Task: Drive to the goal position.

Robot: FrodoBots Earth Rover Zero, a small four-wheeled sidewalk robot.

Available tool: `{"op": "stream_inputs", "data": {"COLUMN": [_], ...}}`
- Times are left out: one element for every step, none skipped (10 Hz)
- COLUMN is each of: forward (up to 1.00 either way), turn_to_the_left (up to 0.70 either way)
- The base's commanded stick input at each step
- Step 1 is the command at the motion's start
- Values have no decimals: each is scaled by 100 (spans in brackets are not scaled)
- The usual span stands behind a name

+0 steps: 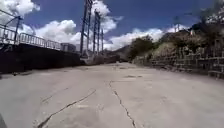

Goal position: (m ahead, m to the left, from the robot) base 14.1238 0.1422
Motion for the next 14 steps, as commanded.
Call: {"op": "stream_inputs", "data": {"forward": [100, 100, 100, 100, 100, 100, 100, 100, 100, 100, 100, 100, 100, 100], "turn_to_the_left": [-1, -1, -1, -1, -1, -1, -1, -1, -1, -1, -1, -1, -1, -1]}}
